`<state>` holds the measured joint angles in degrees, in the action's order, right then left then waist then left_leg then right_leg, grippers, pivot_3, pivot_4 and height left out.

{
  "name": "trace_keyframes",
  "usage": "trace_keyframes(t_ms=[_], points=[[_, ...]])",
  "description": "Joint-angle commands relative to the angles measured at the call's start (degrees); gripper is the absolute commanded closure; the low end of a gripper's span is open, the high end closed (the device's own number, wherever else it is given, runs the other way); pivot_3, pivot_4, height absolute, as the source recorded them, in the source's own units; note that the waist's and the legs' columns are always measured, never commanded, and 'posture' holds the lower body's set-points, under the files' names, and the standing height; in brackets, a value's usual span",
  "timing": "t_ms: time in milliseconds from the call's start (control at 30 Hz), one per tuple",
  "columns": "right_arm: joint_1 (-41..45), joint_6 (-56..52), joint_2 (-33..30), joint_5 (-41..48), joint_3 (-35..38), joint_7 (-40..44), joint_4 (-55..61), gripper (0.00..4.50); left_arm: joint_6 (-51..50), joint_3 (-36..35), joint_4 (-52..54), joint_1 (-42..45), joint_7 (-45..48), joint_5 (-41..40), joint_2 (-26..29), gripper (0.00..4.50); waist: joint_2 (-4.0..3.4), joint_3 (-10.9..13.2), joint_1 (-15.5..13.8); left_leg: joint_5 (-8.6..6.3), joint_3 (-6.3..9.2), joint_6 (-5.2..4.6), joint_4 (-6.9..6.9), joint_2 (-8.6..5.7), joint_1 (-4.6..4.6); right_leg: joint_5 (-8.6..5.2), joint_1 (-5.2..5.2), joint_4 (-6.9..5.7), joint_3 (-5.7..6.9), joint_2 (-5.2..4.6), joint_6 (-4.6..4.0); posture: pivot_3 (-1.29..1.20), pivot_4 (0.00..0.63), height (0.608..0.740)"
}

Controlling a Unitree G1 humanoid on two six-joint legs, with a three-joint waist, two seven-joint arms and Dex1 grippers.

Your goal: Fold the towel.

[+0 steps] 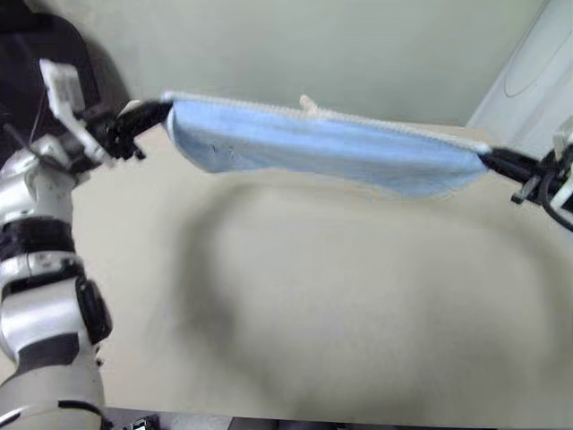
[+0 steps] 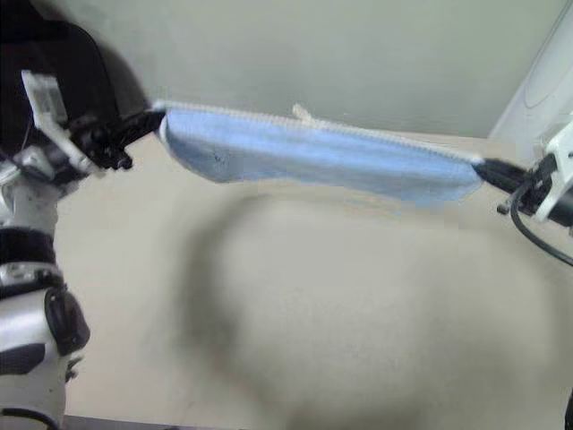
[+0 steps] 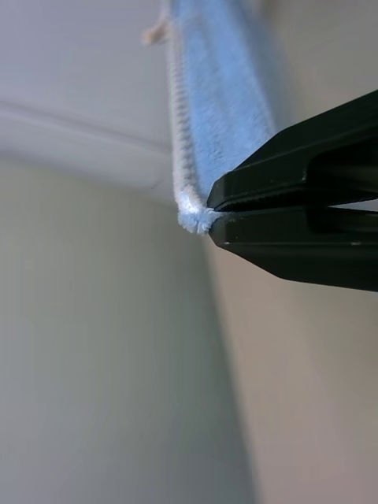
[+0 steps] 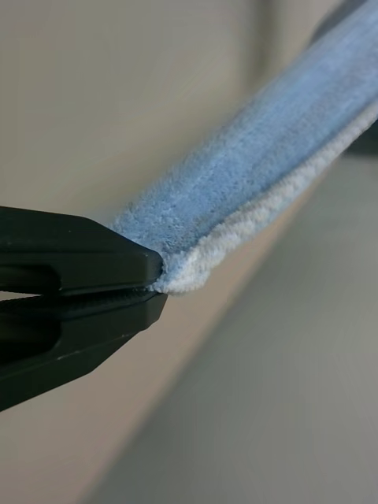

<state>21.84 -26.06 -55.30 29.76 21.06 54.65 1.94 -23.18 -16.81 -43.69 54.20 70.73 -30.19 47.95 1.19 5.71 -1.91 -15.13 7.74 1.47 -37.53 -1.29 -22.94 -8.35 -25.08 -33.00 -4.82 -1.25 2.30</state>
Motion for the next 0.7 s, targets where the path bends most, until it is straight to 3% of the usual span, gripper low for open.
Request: trace_keyframes(t_ms=[33, 100, 267, 400, 533, 600, 700], points=[[-9.72, -5.07, -1.45, 4.06, 8.08, 2.71, 6.79, 4.50, -5.25, -3.46, 9.17, -9.93, 4.08, -2.92, 4.89, 4.49, 0.03, 0.04, 0.03, 0.02, -0.01, -0.02, -0.05, -0.01, -0.08, 0.02, -0.04, 0.00, 0.00, 0.01, -0.03, 0.00, 0.150, 0.740], [-17.54, -6.87, -0.85, 5.64, 9.53, 4.94, 11.30, 4.50, -7.11, -3.41, 14.77, -19.13, 6.08, -3.39, 6.25, 4.49, 0.04, 0.05, 0.11, 0.03, 0.00, -0.02, -0.12, 0.00, -0.05, 0.04, 0.00, -0.06, -0.01, 0.00, -0.06, 0.00, 0.150, 0.740], [-29.76, -8.29, -1.01, 6.42, 10.51, 8.90, 15.04, 4.50, -9.23, -5.11, 20.45, -32.94, 6.39, -4.11, 8.04, 4.49, -0.03, 0.16, 0.02, -0.73, 0.12, 0.13, -0.48, -0.02, -0.30, -0.37, -0.12, -0.15, -0.04, 0.07, 0.29, 0.00, 0.150, 0.740], [-33.00, -7.77, -0.87, 6.52, 9.88, 10.29, 15.74, 4.50, -10.11, -4.66, 24.82, -39.06, 6.73, -4.37, 9.01, 4.49, -0.04, 0.17, 0.13, -0.75, 0.09, 0.12, -0.56, -0.03, -0.31, -0.56, -0.15, -0.18, -0.10, 0.06, 0.07, 0.00, 0.150, 0.740], [-29.79, -6.73, -0.51, 4.83, 7.07, 8.21, 14.23, 4.50, -11.12, -4.90, 27.18, -39.13, 3.54, -4.81, 8.28, 4.49, -0.03, 0.13, 0.20, -0.77, 0.06, 0.09, -0.56, -0.04, -0.49, -0.52, -0.37, -0.19, -0.14, 0.06, 0.02, 0.00, 0.150, 0.740], [-26.37, -6.43, -0.37, 3.29, 4.45, 6.53, 12.20, 4.50, -9.79, -4.51, 25.30, -35.85, -0.29, -3.62, 6.89, 4.49, 0.00, 0.12, 0.20, -0.81, 0.01, 0.08, -0.56, -0.05, -0.47, -0.15, -0.40, -0.27, -0.14, 0.04, -0.58, 0.00, 0.150, 0.740], [-20.65, -5.05, 0.26, -0.40, 0.07, 3.18, 7.56, 4.50, -5.83, -2.88, 20.07, -29.62, -6.40, -0.15, 4.37, 4.49, -0.02, 0.12, -0.01, -0.79, 0.04, 0.05, -0.54, -0.06, -0.38, -0.06, -0.39, -0.44, -0.12, 0.03, -0.73, 0.00, 0.150, 0.740]])
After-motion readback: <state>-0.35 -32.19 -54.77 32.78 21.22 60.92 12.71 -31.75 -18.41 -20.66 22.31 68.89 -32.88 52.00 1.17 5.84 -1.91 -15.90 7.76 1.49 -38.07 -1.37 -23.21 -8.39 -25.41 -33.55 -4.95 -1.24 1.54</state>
